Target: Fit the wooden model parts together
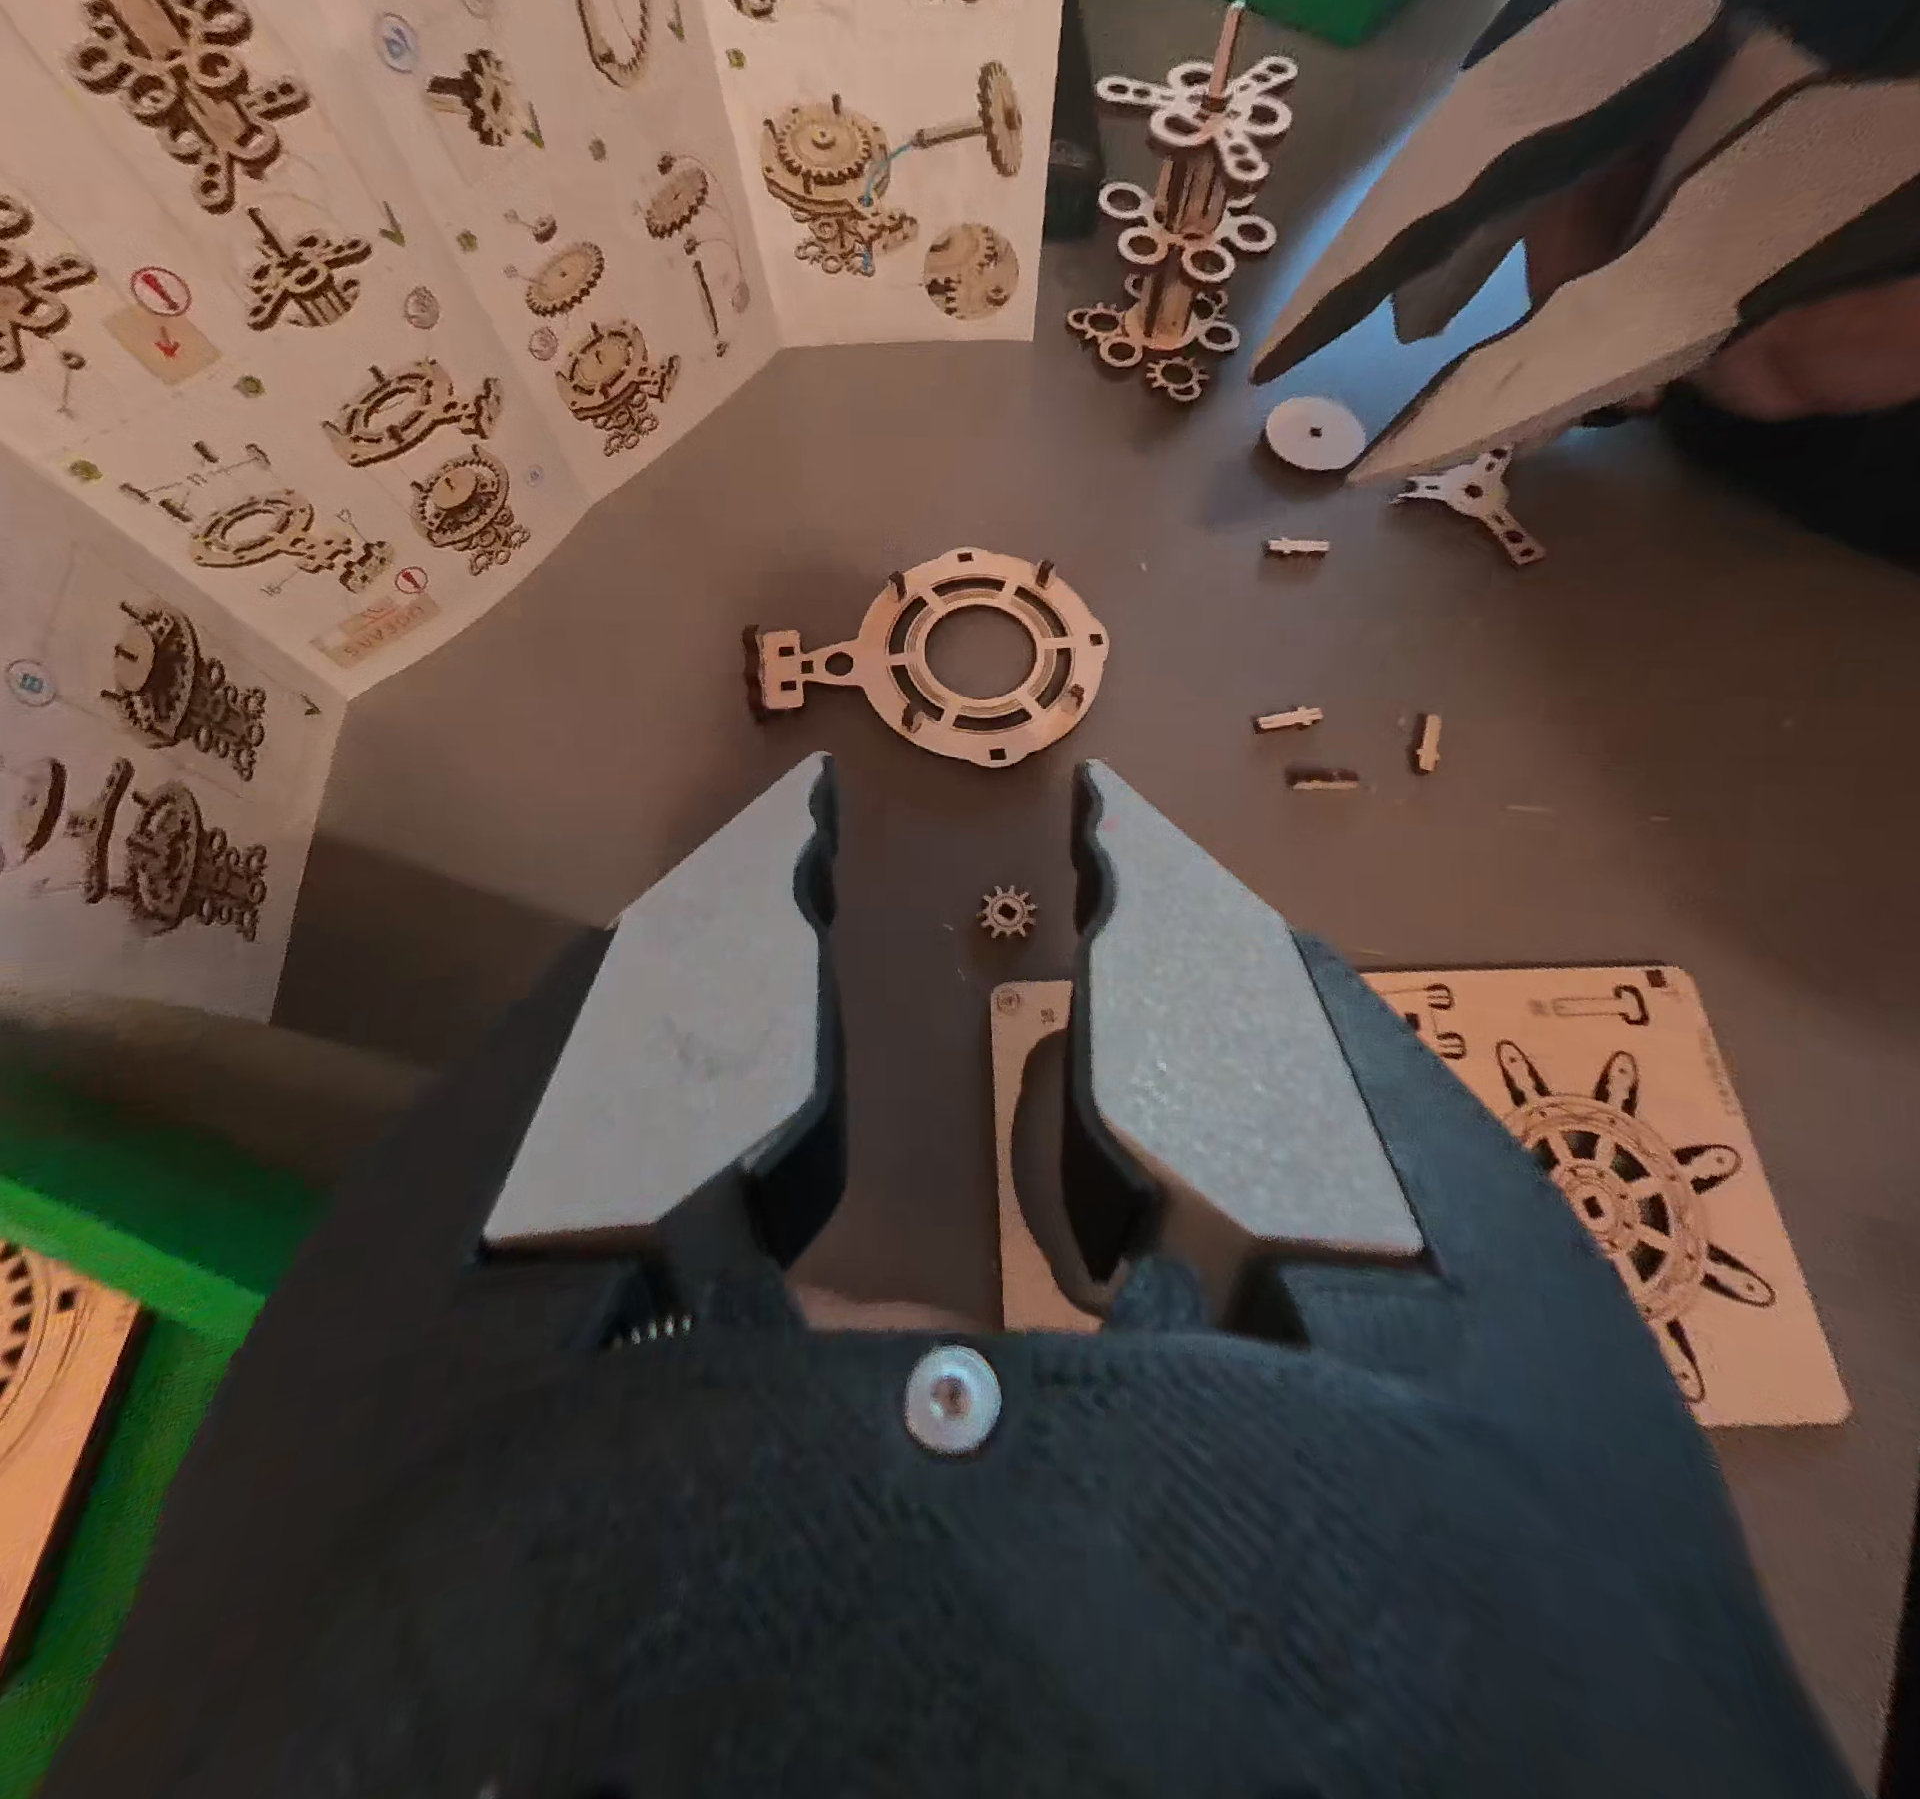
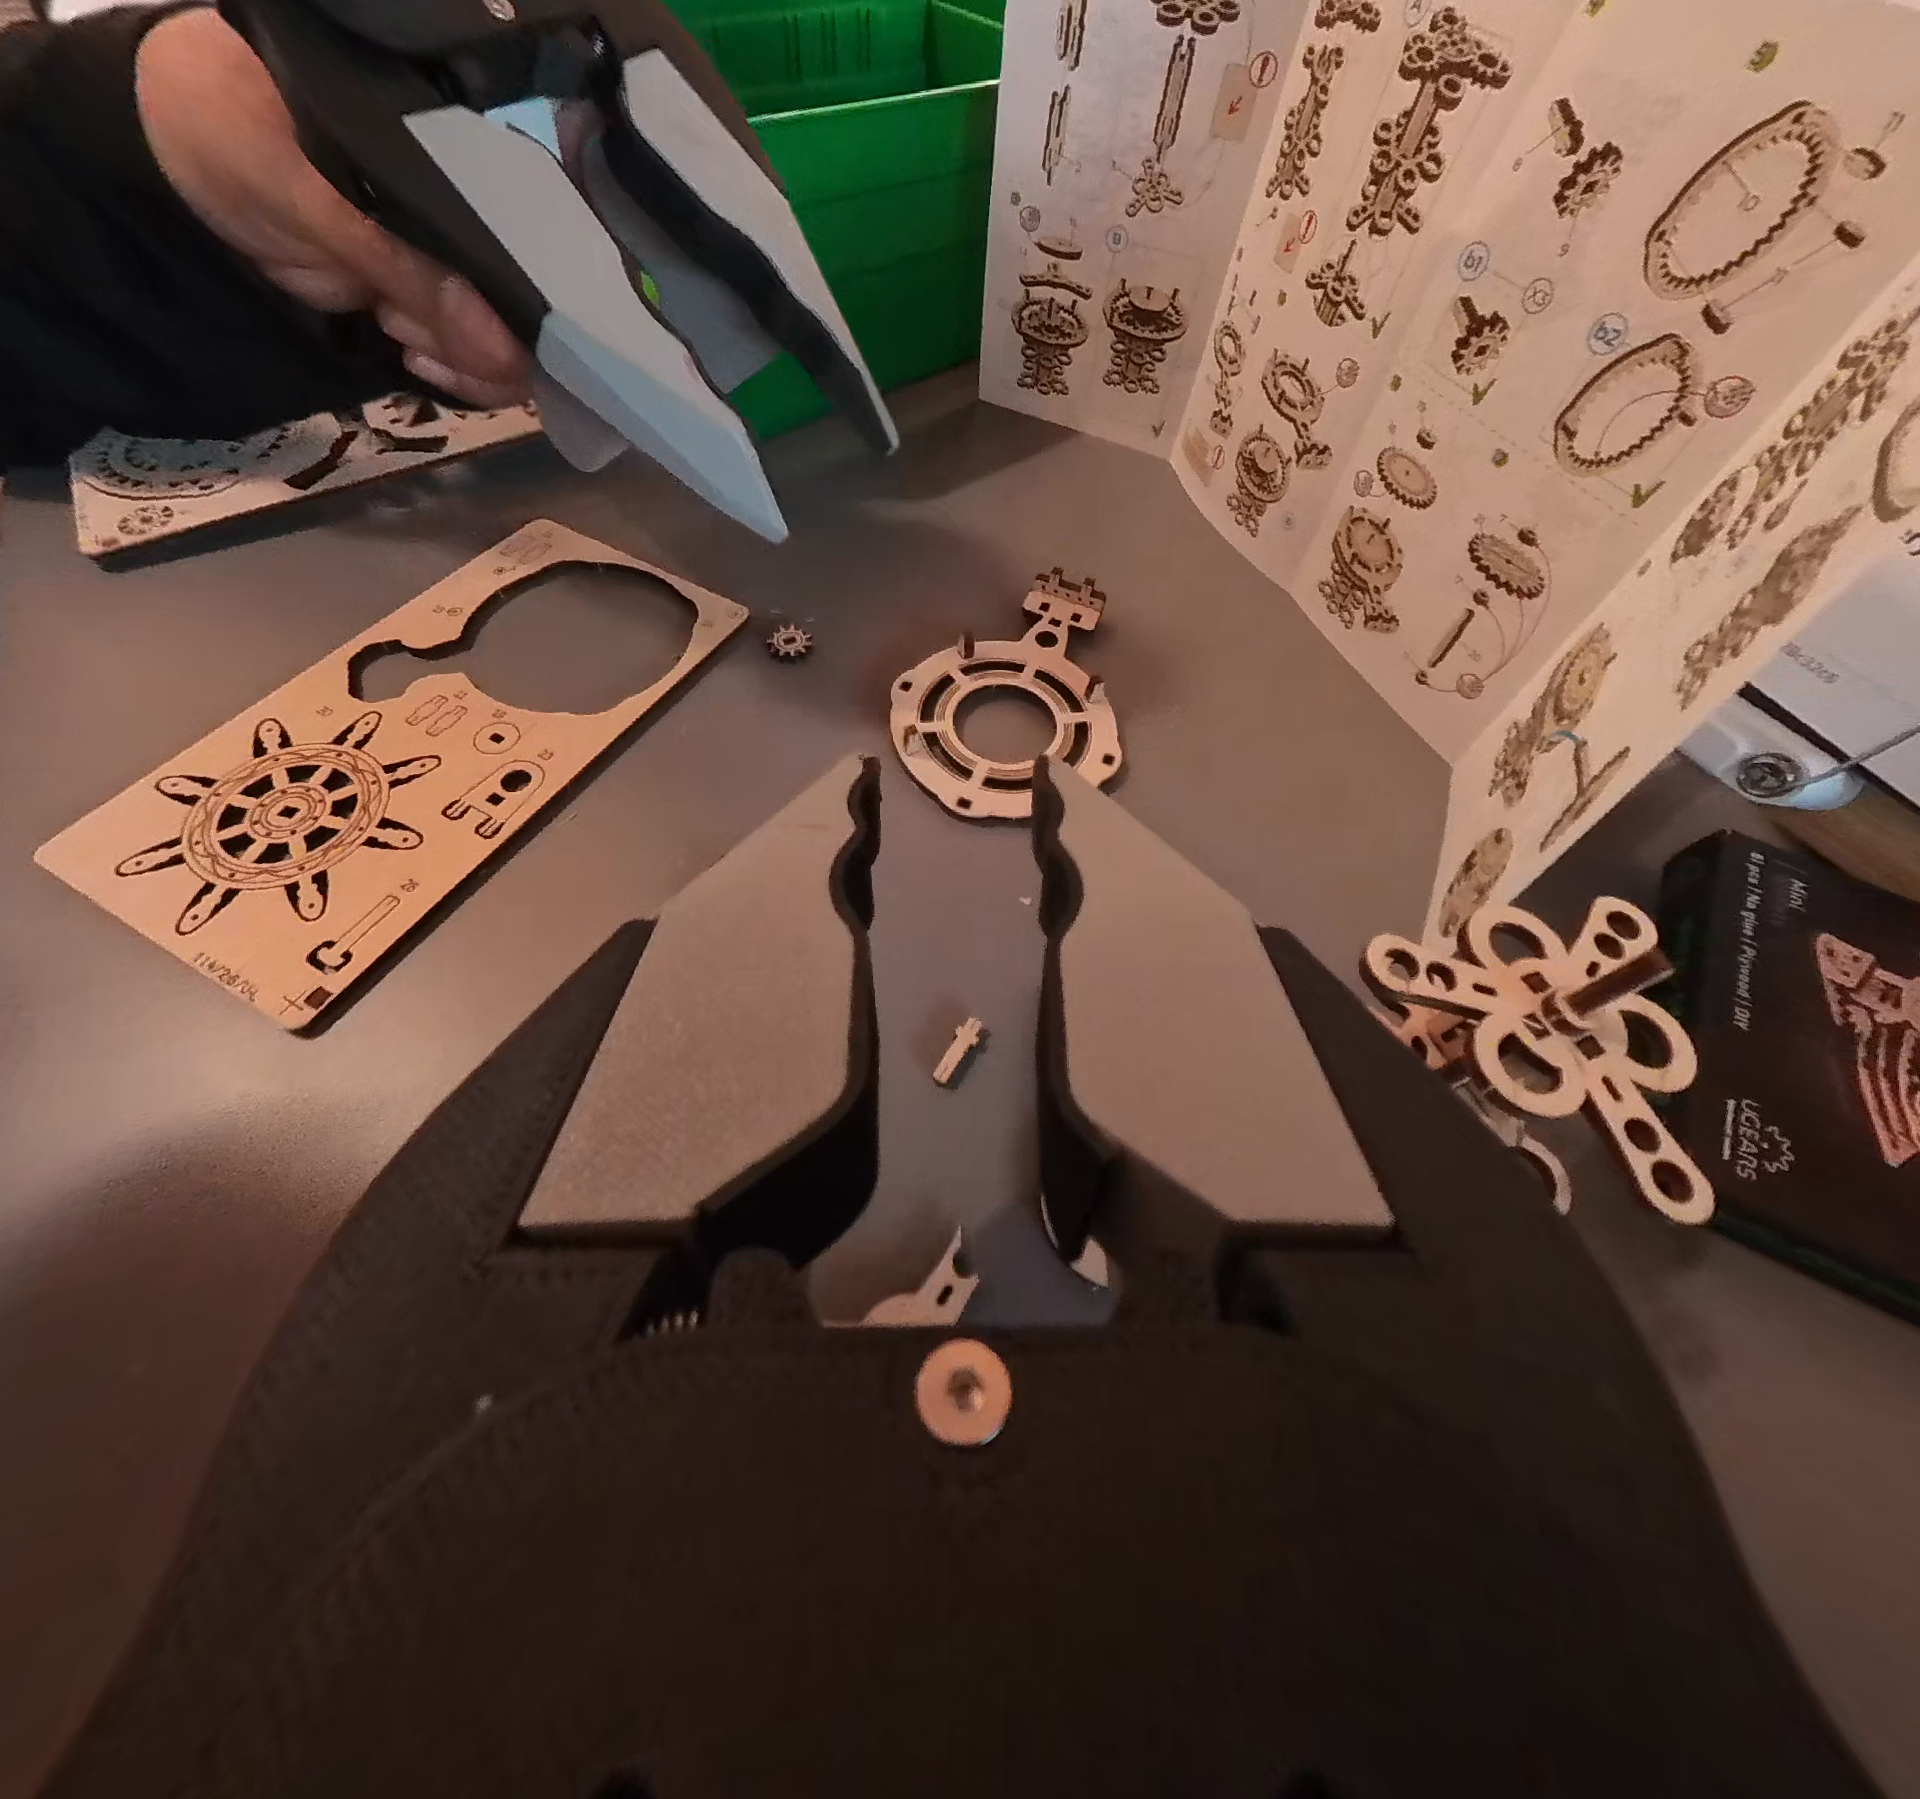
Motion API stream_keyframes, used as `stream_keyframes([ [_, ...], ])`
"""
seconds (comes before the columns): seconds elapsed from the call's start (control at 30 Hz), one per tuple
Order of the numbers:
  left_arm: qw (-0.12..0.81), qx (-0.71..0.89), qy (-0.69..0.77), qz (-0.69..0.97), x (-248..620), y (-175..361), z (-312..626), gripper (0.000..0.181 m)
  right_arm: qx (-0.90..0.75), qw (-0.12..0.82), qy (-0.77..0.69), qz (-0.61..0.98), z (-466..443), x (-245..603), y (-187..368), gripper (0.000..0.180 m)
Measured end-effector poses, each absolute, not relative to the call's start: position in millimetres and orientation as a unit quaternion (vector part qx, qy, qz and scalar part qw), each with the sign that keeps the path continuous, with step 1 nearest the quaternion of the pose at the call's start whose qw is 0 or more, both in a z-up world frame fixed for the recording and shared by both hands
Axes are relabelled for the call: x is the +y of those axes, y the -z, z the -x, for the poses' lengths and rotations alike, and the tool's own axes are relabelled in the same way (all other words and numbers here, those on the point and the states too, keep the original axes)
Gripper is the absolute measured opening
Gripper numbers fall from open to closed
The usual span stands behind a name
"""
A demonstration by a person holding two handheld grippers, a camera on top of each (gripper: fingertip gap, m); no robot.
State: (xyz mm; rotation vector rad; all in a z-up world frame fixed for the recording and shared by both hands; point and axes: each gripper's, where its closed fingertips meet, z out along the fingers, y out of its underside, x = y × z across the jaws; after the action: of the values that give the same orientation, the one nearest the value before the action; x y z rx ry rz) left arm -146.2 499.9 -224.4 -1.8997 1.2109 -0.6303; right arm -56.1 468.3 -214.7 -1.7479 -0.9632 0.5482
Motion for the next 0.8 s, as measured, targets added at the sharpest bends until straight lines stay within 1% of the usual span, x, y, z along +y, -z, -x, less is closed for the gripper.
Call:
stream_keyframes([
  [0.07, 0.396, 0.469, 0.252, 0.748, 503, 225, 149, 0.040, -0.403, 0.509, -0.230, 0.725, 60, 468, 215, 0.026],
  [0.23, 0.365, 0.481, 0.237, 0.761, 502, 244, 153, 0.041, -0.419, 0.499, -0.218, 0.727, 66, 468, 221, 0.026],
  [0.37, 0.369, 0.498, 0.204, 0.758, 502, 252, 153, 0.041, -0.418, 0.495, -0.212, 0.731, 65, 471, 225, 0.026],
  [0.67, 0.348, 0.508, 0.180, 0.767, 503, 268, 156, 0.041, -0.411, 0.506, -0.199, 0.732, 57, 473, 222, 0.025],
  [0.8, 0.343, 0.517, 0.167, 0.766, 504, 273, 156, 0.039, -0.410, 0.515, -0.194, 0.727, 57, 473, 217, 0.025],
])
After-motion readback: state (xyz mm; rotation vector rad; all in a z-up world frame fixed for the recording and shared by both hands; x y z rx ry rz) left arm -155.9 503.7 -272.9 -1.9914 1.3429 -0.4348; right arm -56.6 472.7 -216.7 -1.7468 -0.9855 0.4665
